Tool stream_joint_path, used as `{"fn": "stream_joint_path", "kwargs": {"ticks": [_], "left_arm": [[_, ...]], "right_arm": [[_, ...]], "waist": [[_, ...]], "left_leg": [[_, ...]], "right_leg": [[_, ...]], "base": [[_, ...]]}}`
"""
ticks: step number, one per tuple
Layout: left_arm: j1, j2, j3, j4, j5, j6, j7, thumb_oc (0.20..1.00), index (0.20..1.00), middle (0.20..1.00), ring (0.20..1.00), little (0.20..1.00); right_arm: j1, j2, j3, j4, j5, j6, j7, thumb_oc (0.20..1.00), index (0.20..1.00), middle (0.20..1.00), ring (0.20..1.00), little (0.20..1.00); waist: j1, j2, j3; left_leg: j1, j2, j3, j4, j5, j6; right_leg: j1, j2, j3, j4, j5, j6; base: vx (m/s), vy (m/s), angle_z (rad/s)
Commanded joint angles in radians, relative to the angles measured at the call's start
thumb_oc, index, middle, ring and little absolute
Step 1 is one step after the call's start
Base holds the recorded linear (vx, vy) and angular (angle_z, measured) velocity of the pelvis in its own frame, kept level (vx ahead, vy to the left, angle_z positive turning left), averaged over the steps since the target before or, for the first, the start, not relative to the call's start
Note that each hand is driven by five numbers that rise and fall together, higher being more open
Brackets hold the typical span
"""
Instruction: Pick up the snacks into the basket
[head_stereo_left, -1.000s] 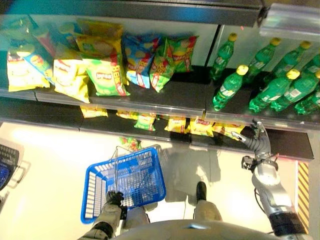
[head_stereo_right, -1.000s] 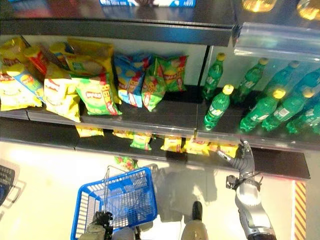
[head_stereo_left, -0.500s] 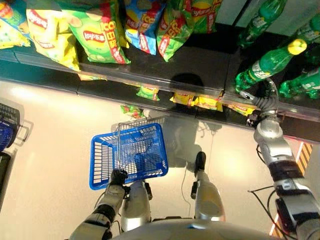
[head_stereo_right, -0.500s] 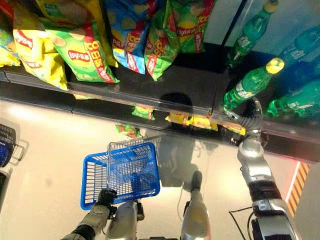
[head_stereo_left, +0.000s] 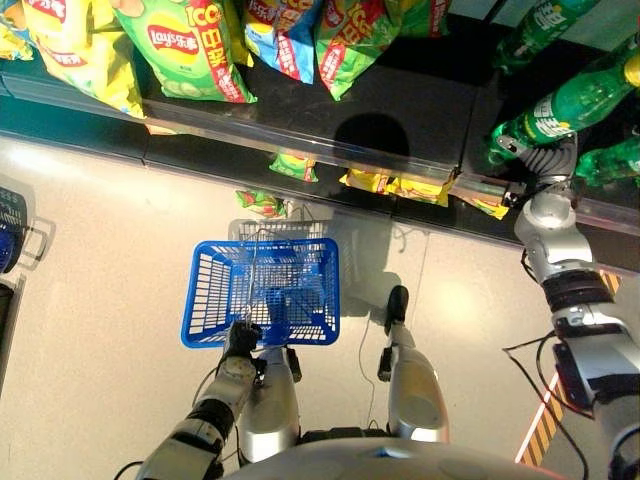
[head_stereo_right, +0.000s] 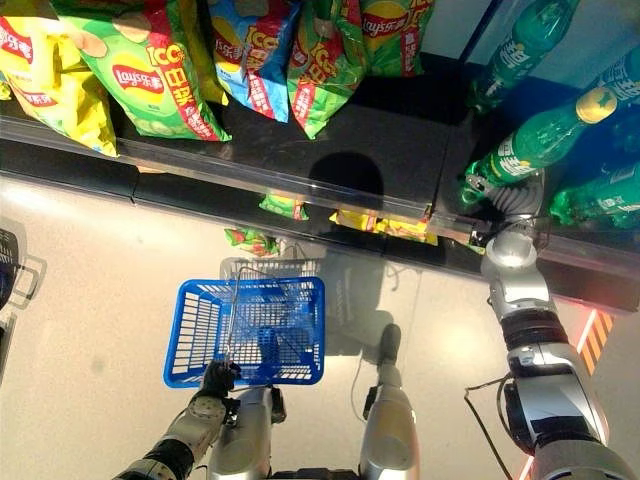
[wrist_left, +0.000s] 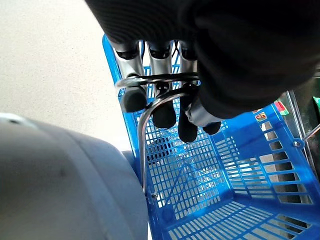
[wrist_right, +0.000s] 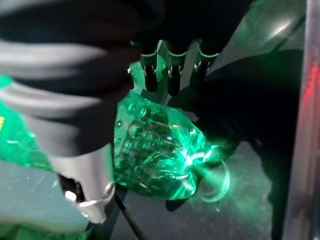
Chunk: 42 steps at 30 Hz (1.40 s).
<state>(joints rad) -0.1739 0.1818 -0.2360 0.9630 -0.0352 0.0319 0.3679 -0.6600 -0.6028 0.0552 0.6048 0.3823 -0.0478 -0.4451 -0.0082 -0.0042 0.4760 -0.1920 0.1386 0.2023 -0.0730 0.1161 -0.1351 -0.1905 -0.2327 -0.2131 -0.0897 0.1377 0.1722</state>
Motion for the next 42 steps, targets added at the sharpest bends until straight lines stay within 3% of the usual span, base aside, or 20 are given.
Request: {"fn": "stream_joint_path", "kwargs": {"ticks": [1, 12, 13, 19, 25, 32, 42], "left_arm": [[0.049, 0.01, -0.039, 0.0, -0.03, -0.001, 0.025, 0.2, 0.2, 0.2, 0.2, 0.2], [0.07, 0.017, -0.049, -0.043, -0.035, -0.01, 0.012, 0.2, 0.2, 0.2, 0.2, 0.2], [0.071, 0.018, -0.05, -0.048, -0.036, -0.009, 0.014, 0.2, 0.2, 0.2, 0.2, 0.2], [0.061, 0.018, -0.069, -0.053, -0.014, -0.004, 0.029, 0.2, 0.2, 0.2, 0.2, 0.2], [0.041, 0.025, -0.104, -0.062, 0.049, 0.006, 0.047, 0.2, 0.2, 0.2, 0.2, 0.2], [0.046, 0.021, -0.093, -0.056, 0.031, 0.007, 0.046, 0.2, 0.2, 0.2, 0.2, 0.2], [0.036, 0.027, -0.057, -0.057, 0.035, 0.009, 0.051, 0.2, 0.2, 0.2, 0.2, 0.2]], "right_arm": [[-0.049, -0.001, 0.029, 0.024, 0.068, -0.031, 0.033, 1.0, 1.0, 1.0, 1.0, 1.0], [-0.045, 0.057, 0.013, -0.031, 0.164, -0.091, 0.05, 1.0, 1.0, 1.0, 1.0, 1.0], [-0.046, 0.063, 0.014, -0.03, 0.162, -0.092, 0.046, 0.2, 0.2, 0.2, 0.2, 0.2], [-0.079, 0.086, 0.056, -0.009, 0.097, -0.06, 0.031, 0.2, 0.2, 0.2, 0.2, 0.2], [-0.105, 0.109, 0.086, -0.004, 0.082, -0.057, 0.025, 0.2, 0.2, 0.2, 0.2, 0.2], [-0.095, 0.126, 0.096, -0.015, 0.08, -0.054, 0.03, 0.2, 0.2, 0.2, 0.2, 0.2], [0.061, 0.183, 0.102, -0.129, 0.057, -0.067, 0.077, 0.2, 0.2, 0.2, 0.2, 0.2]], "waist": [[0.048, -0.014, 0.044], [0.043, 0.006, 0.044], [0.042, 0.008, 0.044], [0.043, 0.018, 0.044], [0.043, 0.015, 0.044], [0.048, 0.012, 0.044], [0.047, 0.0, 0.044]], "left_leg": [[-0.065, -0.034, -0.073, -0.009, 0.015, 0.034], [-0.083, -0.043, -0.061, -0.005, 0.011, 0.039], [-0.086, -0.044, -0.058, -0.003, 0.011, 0.04], [-0.102, -0.05, -0.053, 0.014, 0.006, 0.044], [-0.109, -0.052, -0.055, 0.015, 0.007, 0.046], [-0.103, -0.055, -0.064, 0.001, 0.012, 0.047], [-0.105, -0.056, -0.072, -0.002, 0.013, 0.049]], "right_leg": [[-0.094, -0.015, -0.01, 0.088, 0.033, 0.024], [-0.124, -0.02, 0.015, 0.079, 0.041, 0.026], [-0.129, -0.02, 0.018, 0.081, 0.041, 0.026], [-0.148, -0.026, 0.03, 0.089, 0.041, 0.022], [-0.152, -0.025, 0.031, 0.086, 0.045, 0.022], [-0.144, -0.026, 0.023, 0.077, 0.051, 0.024], [-0.139, -0.028, 0.015, 0.074, 0.051, 0.027]], "base": [[0.0, 0.0, 0.0], [0.0, 0.013, -0.03], [-0.01, 0.014, -0.08], [-0.02, 0.01, -0.09], [-0.01, -0.001, -0.02], [0.0, 0.0, 0.0], [0.0, 0.0, 0.0]]}}
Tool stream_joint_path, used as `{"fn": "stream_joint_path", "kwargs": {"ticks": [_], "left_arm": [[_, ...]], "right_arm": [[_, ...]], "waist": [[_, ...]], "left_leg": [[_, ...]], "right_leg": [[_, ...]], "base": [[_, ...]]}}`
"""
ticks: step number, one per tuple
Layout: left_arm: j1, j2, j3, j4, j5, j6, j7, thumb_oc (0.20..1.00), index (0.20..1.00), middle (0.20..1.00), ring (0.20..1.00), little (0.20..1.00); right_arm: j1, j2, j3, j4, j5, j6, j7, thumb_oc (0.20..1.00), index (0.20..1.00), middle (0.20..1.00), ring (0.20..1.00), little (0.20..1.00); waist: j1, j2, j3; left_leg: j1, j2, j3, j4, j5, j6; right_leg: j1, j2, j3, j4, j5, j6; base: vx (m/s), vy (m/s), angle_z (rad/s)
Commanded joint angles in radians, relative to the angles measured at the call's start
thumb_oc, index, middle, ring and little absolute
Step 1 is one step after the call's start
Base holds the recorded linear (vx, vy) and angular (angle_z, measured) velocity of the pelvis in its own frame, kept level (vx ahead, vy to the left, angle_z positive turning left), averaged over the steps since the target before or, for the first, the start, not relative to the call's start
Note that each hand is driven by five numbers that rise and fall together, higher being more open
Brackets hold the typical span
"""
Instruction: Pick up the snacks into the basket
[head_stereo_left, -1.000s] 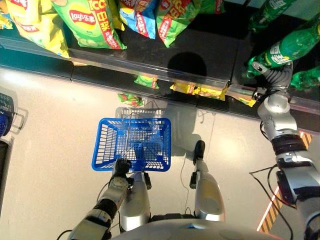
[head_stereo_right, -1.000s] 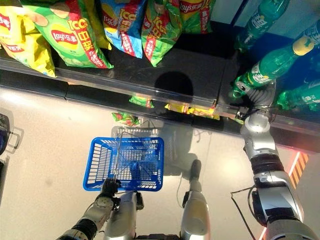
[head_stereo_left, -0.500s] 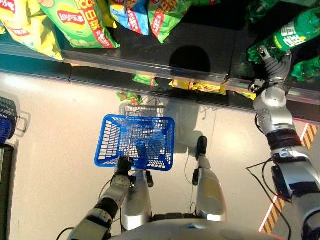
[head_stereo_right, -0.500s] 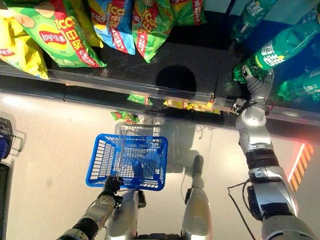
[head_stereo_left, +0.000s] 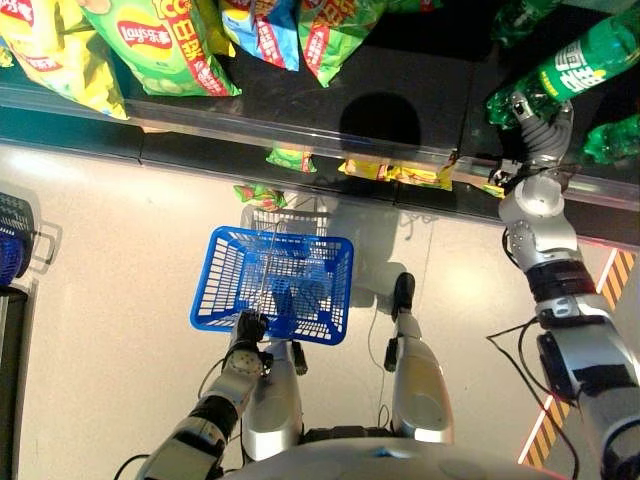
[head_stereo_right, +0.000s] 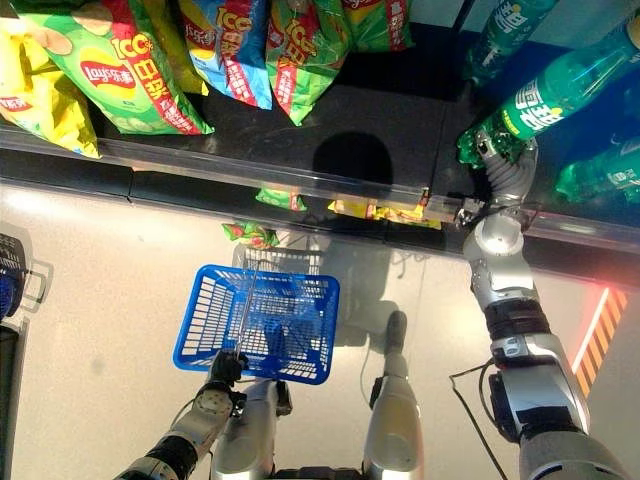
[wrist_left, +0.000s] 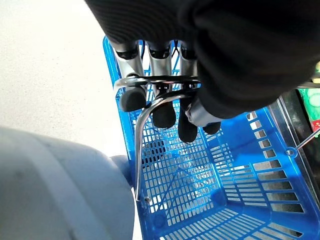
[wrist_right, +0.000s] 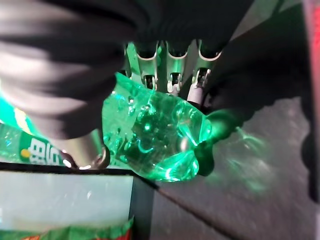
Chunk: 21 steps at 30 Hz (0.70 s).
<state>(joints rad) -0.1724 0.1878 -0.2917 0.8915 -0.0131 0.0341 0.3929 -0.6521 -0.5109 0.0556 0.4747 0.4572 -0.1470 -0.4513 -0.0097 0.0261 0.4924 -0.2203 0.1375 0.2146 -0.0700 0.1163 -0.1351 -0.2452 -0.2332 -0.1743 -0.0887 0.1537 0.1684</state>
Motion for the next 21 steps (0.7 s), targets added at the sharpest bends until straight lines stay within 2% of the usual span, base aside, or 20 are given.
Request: {"fn": "stream_joint_path", "kwargs": {"ticks": [1, 11, 15, 21], "left_arm": [[0.035, 0.022, 0.007, 0.014, 0.014, 0.007, 0.025, 0.2, 0.2, 0.2, 0.2, 0.2], [0.055, 0.039, 0.104, -0.074, -0.021, -0.024, 0.051, 0.2, 0.2, 0.2, 0.2, 0.2], [0.072, 0.049, 0.124, -0.145, -0.047, -0.051, 0.057, 0.2, 0.2, 0.2, 0.2, 0.2], [0.096, 0.065, 0.14, -0.253, -0.066, -0.068, 0.069, 0.2, 0.2, 0.2, 0.2, 0.2]], "right_arm": [[0.079, 0.091, 0.107, -0.025, -0.035, 0.038, 0.096, 0.2, 0.2, 0.2, 0.2, 0.2], [0.39, 0.115, 0.173, -0.281, -0.201, 0.041, 0.266, 0.2, 0.2, 0.2, 0.2, 0.2], [0.444, 0.11, 0.259, -0.285, -0.288, 0.062, 0.328, 0.2, 0.2, 0.2, 0.2, 0.2], [0.447, 0.131, 0.351, -0.213, -0.444, 0.106, 0.337, 0.2, 0.2, 0.2, 0.2, 0.2]], "waist": [[0.047, -0.032, 0.028], [0.025, -0.061, 0.028], [0.023, -0.072, 0.028], [0.032, -0.077, 0.028]], "left_leg": [[-0.076, -0.054, -0.084, -0.005, 0.014, 0.048], [-0.087, -0.049, -0.089, -0.005, 0.019, 0.046], [-0.088, -0.046, -0.09, -0.006, 0.02, 0.045], [-0.092, -0.046, -0.101, -0.013, 0.026, 0.041]], "right_leg": [[-0.084, -0.027, -0.025, 0.072, 0.035, 0.031], [-0.092, -0.022, -0.03, 0.071, 0.034, 0.031], [-0.091, -0.02, -0.03, 0.067, 0.035, 0.031], [-0.088, -0.018, -0.042, 0.06, 0.041, 0.035]], "base": [[0.0, 0.0, 0.0], [0.0, 0.0, 0.0], [0.0, 0.0, 0.0], [0.0, 0.0, 0.0]]}}
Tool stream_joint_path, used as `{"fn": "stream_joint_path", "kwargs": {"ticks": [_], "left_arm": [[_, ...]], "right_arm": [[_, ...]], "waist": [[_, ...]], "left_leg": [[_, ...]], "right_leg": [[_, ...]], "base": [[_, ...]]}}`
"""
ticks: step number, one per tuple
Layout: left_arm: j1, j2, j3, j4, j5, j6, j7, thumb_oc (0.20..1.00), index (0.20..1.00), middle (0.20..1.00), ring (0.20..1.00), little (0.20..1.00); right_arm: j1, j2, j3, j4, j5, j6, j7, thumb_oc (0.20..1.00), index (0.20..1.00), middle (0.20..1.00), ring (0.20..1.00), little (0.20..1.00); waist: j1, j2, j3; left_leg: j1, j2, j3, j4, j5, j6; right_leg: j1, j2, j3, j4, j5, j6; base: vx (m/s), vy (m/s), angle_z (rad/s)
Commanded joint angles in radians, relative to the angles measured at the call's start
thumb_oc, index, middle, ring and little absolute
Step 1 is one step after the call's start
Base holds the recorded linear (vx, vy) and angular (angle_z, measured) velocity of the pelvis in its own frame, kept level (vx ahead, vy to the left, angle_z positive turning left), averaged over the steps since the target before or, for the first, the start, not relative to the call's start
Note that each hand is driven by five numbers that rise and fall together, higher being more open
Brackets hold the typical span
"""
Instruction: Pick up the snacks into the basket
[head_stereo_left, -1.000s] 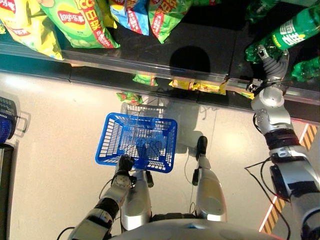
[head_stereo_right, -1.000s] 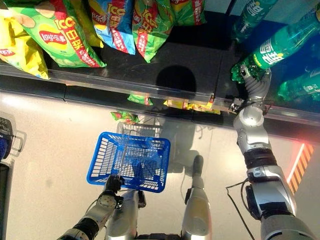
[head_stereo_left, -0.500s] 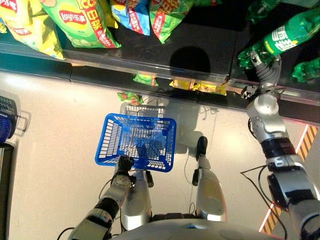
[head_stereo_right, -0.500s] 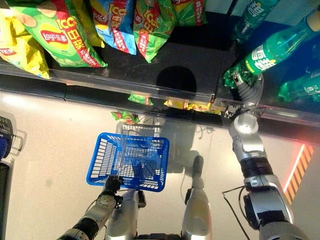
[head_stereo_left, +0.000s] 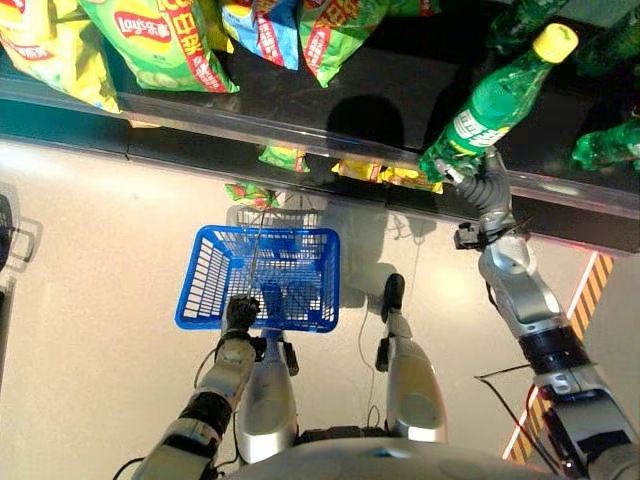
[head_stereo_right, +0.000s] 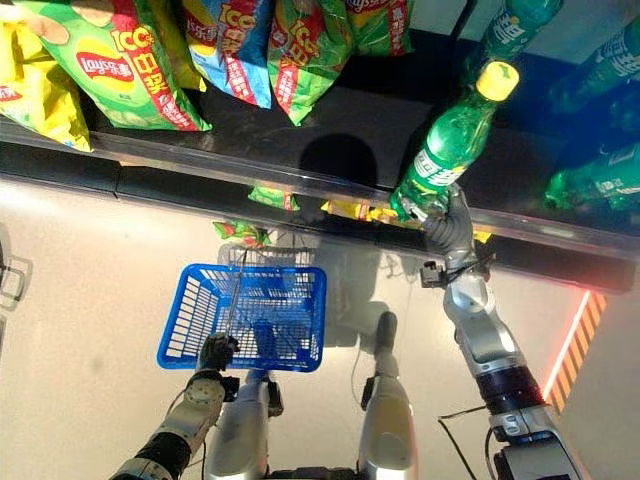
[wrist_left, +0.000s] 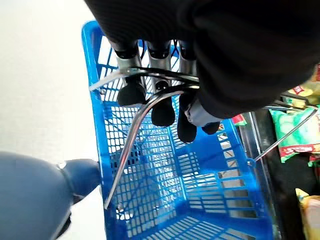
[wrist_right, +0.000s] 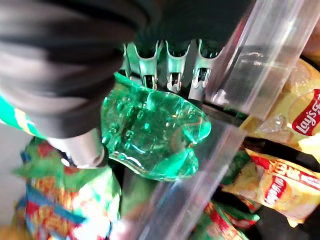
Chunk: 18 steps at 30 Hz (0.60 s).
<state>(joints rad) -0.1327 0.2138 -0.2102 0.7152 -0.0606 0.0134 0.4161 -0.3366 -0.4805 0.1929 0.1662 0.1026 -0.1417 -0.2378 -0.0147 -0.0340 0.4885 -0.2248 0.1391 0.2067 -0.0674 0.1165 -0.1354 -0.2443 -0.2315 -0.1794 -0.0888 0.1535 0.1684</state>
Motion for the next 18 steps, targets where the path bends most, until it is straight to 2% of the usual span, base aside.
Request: {"fn": "stream_joint_path", "kwargs": {"ticks": [1, 5, 12, 18], "left_arm": [[0.061, 0.04, 0.061, -0.095, -0.027, -0.053, 0.05, 0.2, 0.2, 0.2, 0.2, 0.2], [0.092, 0.049, 0.063, -0.185, -0.038, -0.072, 0.037, 0.2, 0.2, 0.2, 0.2, 0.2], [0.106, 0.066, 0.071, -0.244, -0.044, -0.081, 0.03, 0.2, 0.2, 0.2, 0.2, 0.2], [0.158, 0.099, 0.115, -0.372, -0.04, -0.096, 0.016, 0.2, 0.2, 0.2, 0.2, 0.2]], "right_arm": [[0.129, 0.107, 0.224, 0.109, -0.102, 0.106, 0.124, 0.2, 0.2, 0.2, 0.2, 0.2], [0.111, 0.127, 0.259, 0.149, -0.159, 0.12, 0.131, 0.2, 0.2, 0.2, 0.2, 0.2], [0.09, 0.136, 0.281, 0.169, -0.177, 0.124, 0.136, 0.2, 0.2, 0.2, 0.2, 0.2], [0.13, 0.086, 0.281, 0.07, -0.208, 0.126, 0.196, 0.2, 0.2, 0.2, 0.2, 0.2]], "waist": [[0.041, -0.016, 0.031], [0.058, -0.016, 0.031], [0.082, -0.024, 0.031], [0.094, -0.038, 0.031]], "left_leg": [[-0.089, -0.048, -0.095, -0.016, 0.027, 0.041], [-0.09, -0.05, -0.104, -0.019, 0.029, 0.04], [-0.084, -0.053, -0.113, -0.016, 0.026, 0.042], [-0.079, -0.051, -0.121, -0.017, 0.023, 0.041]], "right_leg": [[-0.089, -0.021, -0.039, 0.06, 0.043, 0.036], [-0.08, -0.024, -0.053, 0.056, 0.048, 0.039], [-0.064, -0.026, -0.061, 0.056, 0.047, 0.041], [-0.048, -0.025, -0.072, 0.055, 0.042, 0.044]], "base": [[-0.01, -0.018, 0.04], [0.0, -0.009, 0.11], [0.01, 0.004, 0.09], [0.01, -0.004, 0.08]]}}
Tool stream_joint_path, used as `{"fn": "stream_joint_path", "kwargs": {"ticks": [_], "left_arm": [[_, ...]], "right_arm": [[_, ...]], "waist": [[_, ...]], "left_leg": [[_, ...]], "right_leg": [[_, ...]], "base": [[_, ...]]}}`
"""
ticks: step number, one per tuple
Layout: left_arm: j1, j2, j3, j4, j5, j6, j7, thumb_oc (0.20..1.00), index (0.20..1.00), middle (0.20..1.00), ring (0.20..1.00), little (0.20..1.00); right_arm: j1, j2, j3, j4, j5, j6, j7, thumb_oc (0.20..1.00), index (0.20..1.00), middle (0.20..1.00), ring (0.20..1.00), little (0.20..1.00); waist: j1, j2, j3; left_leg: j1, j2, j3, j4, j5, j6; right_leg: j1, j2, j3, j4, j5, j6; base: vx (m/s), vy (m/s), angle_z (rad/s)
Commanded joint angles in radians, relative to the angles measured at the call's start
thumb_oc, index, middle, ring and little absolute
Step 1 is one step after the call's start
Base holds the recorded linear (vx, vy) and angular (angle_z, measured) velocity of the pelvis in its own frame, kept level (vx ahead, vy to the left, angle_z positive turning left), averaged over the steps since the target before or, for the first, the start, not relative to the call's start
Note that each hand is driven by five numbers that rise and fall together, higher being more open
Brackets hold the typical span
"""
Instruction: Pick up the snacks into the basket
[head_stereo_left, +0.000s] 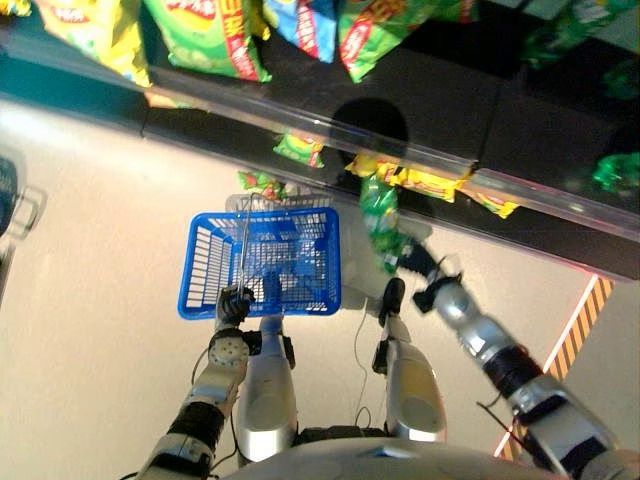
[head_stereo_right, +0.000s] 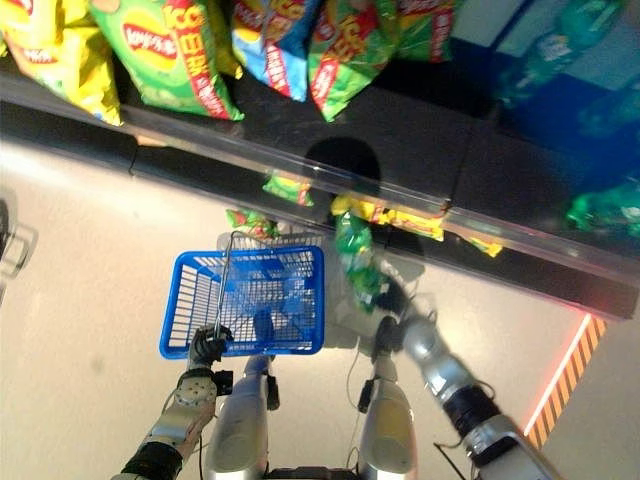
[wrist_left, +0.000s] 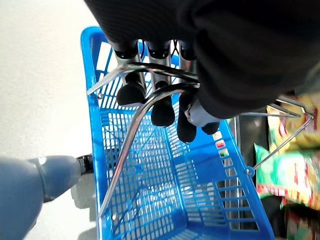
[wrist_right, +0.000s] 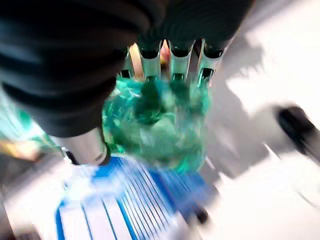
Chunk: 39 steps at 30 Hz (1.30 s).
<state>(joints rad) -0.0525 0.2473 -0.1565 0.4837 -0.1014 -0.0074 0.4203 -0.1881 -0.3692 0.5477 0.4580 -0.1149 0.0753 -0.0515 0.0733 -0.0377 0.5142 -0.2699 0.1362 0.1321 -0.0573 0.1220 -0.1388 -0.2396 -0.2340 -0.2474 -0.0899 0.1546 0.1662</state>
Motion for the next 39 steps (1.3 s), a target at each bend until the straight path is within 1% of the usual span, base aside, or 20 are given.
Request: {"fn": "stream_joint_path", "kwargs": {"ticks": [1, 4, 8, 9, 10, 11, 15, 16, 19, 20, 21, 23, 25, 26, 28, 29, 31, 39], "left_arm": [[0.08, 0.065, 0.061, -0.143, 0.0, -0.074, 0.011, 0.2, 0.2, 0.2, 0.2, 0.2], [0.1, 0.076, 0.081, -0.196, 0.003, -0.074, 0.006, 0.2, 0.2, 0.2, 0.2, 0.2], [0.122, 0.091, 0.105, -0.257, 0.007, -0.081, 0.004, 0.2, 0.2, 0.2, 0.2, 0.2], [0.123, 0.091, 0.105, -0.258, 0.008, -0.08, 0.004, 0.2, 0.2, 0.2, 0.2, 0.2], [0.13, 0.097, 0.109, -0.279, 0.005, -0.085, -0.004, 0.2, 0.2, 0.2, 0.2, 0.2], [0.135, 0.102, 0.111, -0.293, 0.006, -0.085, -0.009, 0.2, 0.2, 0.2, 0.2, 0.2], [0.136, 0.105, 0.102, -0.323, -0.003, -0.088, -0.022, 0.2, 0.2, 0.2, 0.2, 0.2], [0.13, 0.108, 0.092, -0.349, -0.008, -0.093, -0.028, 0.2, 0.2, 0.2, 0.2, 0.2], [0.115, 0.104, 0.066, -0.378, -0.029, -0.099, -0.036, 0.2, 0.2, 0.2, 0.2, 0.2], [0.115, 0.105, 0.067, -0.378, -0.03, -0.099, -0.036, 0.2, 0.2, 0.2, 0.2, 0.2], [0.102, 0.104, 0.033, -0.388, -0.038, -0.099, -0.05, 0.2, 0.2, 0.2, 0.2, 0.2], [0.086, 0.106, -0.008, -0.411, -0.048, -0.105, -0.063, 0.2, 0.2, 0.2, 0.2, 0.2], [0.07, 0.106, -0.034, -0.424, -0.057, -0.109, -0.065, 0.2, 0.2, 0.2, 0.2, 0.2], [0.039, 0.106, -0.077, -0.433, -0.058, -0.107, -0.073, 0.2, 0.2, 0.2, 0.2, 0.2], [0.036, 0.106, -0.077, -0.432, -0.058, -0.107, -0.073, 0.2, 0.2, 0.2, 0.2, 0.2], [0.004, 0.121, -0.102, -0.446, -0.036, -0.105, -0.075, 0.2, 0.2, 0.2, 0.2, 0.2], [-0.034, 0.136, -0.128, -0.464, -0.01, -0.101, -0.076, 0.2, 0.2, 0.2, 0.2, 0.2], [-0.113, 0.125, -0.188, -0.534, -0.056, -0.11, -0.085, 0.2, 0.2, 0.2, 0.2, 0.2]], "right_arm": [[-0.017, -0.026, -0.074, -0.225, 0.01, -0.089, 0.011, 0.2, 0.2, 0.2, 0.2, 0.2], [0.027, -0.054, -0.087, -0.308, -0.009, -0.099, 0.025, 0.2, 0.2, 0.2, 0.2, 0.2], [0.091, -0.097, -0.108, -0.434, 0.03, -0.119, 0.076, 0.2, 0.2, 0.2, 0.2, 0.2], [0.094, -0.098, -0.109, -0.437, 0.031, -0.117, 0.078, 0.2, 0.2, 0.2, 0.2, 0.2], [0.111, -0.115, -0.111, -0.46, 0.068, -0.123, 0.105, 0.2, 0.2, 0.2, 0.2, 0.2], [0.114, -0.126, -0.117, -0.476, 0.06, -0.121, 0.109, 0.2, 0.2, 0.2, 0.2, 0.2], [0.091, -0.113, -0.104, -0.42, 0.051, -0.104, 0.103, 0.2, 0.2, 0.2, 0.2, 0.2], [0.039, -0.081, -0.077, -0.345, 0.021, -0.09, 0.084, 0.2, 0.2, 0.2, 0.2, 0.2], [-0.06, -0.013, -0.033, -0.217, -0.003, -0.069, 0.05, 0.2, 0.2, 0.2, 0.2, 0.2], [-0.065, -0.009, -0.031, -0.211, -0.003, -0.071, 0.048, 0.2, 0.2, 0.2, 0.2, 0.2], [-0.144, 0.043, -0.002, -0.119, -0.011, -0.055, 0.022, 0.2, 0.2, 0.2, 0.2, 0.2], [-0.238, 0.111, 0.032, -0.009, -0.008, -0.044, -0.005, 0.2, 0.2, 0.2, 0.2, 0.2], [-0.309, 0.156, 0.051, 0.081, -0.008, -0.04, -0.029, 0.2, 0.2, 0.2, 0.2, 0.2], [-0.387, 0.203, 0.071, 0.173, -0.006, -0.032, -0.052, 0.2, 0.2, 0.2, 0.2, 0.2], [-0.391, 0.206, 0.07, 0.178, -0.006, -0.035, -0.054, 0.2, 0.2, 0.2, 0.2, 0.2], [-0.443, 0.236, 0.077, 0.237, -0.002, -0.027, -0.068, 0.2, 0.2, 0.2, 0.2, 0.2], [-0.496, 0.26, 0.082, 0.287, -0.015, -0.02, -0.084, 0.2, 0.2, 0.2, 0.2, 0.2], [-0.625, 0.311, 0.07, 0.408, -0.023, -0.003, -0.119, 0.2, 0.2, 0.2, 0.2, 0.2]], "waist": [[0.005, -0.034, 0.006], [0.009, -0.041, 0.006], [0.005, -0.057, 0.006], [0.005, -0.057, 0.006], [0.005, -0.063, 0.006], [0.005, -0.065, 0.006], [0.01, -0.064, 0.006], [0.02, -0.057, 0.006], [0.035, -0.045, 0.006], [0.035, -0.047, 0.006], [0.049, -0.035, 0.006], [0.065, -0.021, 0.006], [0.076, -0.013, 0.006], [0.09, -0.001, 0.006], [0.09, -0.002, 0.006], [0.1, 0.008, 0.006], [0.108, 0.014, 0.006], [0.132, 0.028, 0.006]], "left_leg": [[-0.033, -0.048, -0.046, -0.027, 0.017, 0.044], [-0.027, -0.045, -0.048, -0.027, 0.016, 0.044], [-0.02, -0.043, -0.047, -0.026, 0.012, 0.044], [-0.019, -0.043, -0.047, -0.026, 0.012, 0.044], [-0.015, -0.041, -0.047, -0.026, 0.011, 0.043], [-0.011, -0.04, -0.047, -0.026, 0.009, 0.043], [-0.005, -0.038, -0.047, -0.026, 0.008, 0.043], [-0.006, -0.039, -0.05, -0.026, 0.008, 0.042], [-0.007, -0.039, -0.057, -0.027, 0.01, 0.042], [-0.008, -0.039, -0.057, -0.027, 0.01, 0.042], [-0.01, -0.04, -0.06, -0.028, 0.011, 0.042], [-0.018, -0.042, -0.066, -0.029, 0.013, 0.043], [-0.025, -0.044, -0.07, -0.028, 0.015, 0.043], [-0.035, -0.048, -0.078, -0.029, 0.018, 0.044], [-0.037, -0.047, -0.079, -0.028, 0.018, 0.044], [-0.047, -0.05, -0.084, -0.029, 0.021, 0.043], [-0.057, -0.053, -0.09, -0.028, 0.023, 0.043], [-0.098, -0.061, -0.112, -0.027, 0.032, 0.042]], "right_leg": [[-0.052, -0.022, -0.005, 0.056, 0.041, 0.046], [-0.042, -0.02, -0.011, 0.055, 0.038, 0.049], [-0.035, -0.015, -0.01, 0.055, 0.034, 0.048], [-0.034, -0.015, -0.01, 0.054, 0.034, 0.048], [-0.029, -0.014, -0.008, 0.053, 0.032, 0.048], [-0.025, -0.013, -0.008, 0.052, 0.032, 0.048], [-0.019, -0.011, -0.007, 0.05, 0.032, 0.047], [-0.018, -0.011, -0.009, 0.051, 0.031, 0.046], [-0.018, -0.012, -0.011, 0.05, 0.031, 0.045], [-0.019, -0.012, -0.012, 0.05, 0.031, 0.044], [-0.02, -0.014, -0.014, 0.05, 0.032, 0.044], [-0.025, -0.016, -0.018, 0.051, 0.034, 0.043], [-0.03, -0.018, -0.02, 0.052, 0.034, 0.042], [-0.036, -0.019, -0.023, 0.054, 0.034, 0.041], [-0.038, -0.019, -0.023, 0.055, 0.034, 0.041], [-0.043, -0.021, -0.03, 0.056, 0.035, 0.042], [-0.05, -0.022, -0.035, 0.058, 0.037, 0.042], [-0.071, -0.027, -0.052, 0.056, 0.044, 0.044]], "base": [[0.02, -0.007, 0.09], [0.02, 0.0, 0.02], [0.0, 0.0, 0.0], [0.0, 0.0, 0.0], [0.0, 0.0, 0.0], [0.0, 0.0, 0.0], [0.0, 0.0, 0.0], [0.0, 0.0, 0.0], [0.0, 0.0, 0.0], [0.0, 0.0, 0.0], [0.0, 0.0, 0.0], [0.0, 0.0, 0.0], [-0.02, 0.008, 0.06], [-0.02, 0.004, 0.06], [-0.02, 0.0, 0.11], [-0.03, 0.015, 0.15], [-0.02, 0.022, 0.16], [-0.01, 0.014, 0.1]]}}
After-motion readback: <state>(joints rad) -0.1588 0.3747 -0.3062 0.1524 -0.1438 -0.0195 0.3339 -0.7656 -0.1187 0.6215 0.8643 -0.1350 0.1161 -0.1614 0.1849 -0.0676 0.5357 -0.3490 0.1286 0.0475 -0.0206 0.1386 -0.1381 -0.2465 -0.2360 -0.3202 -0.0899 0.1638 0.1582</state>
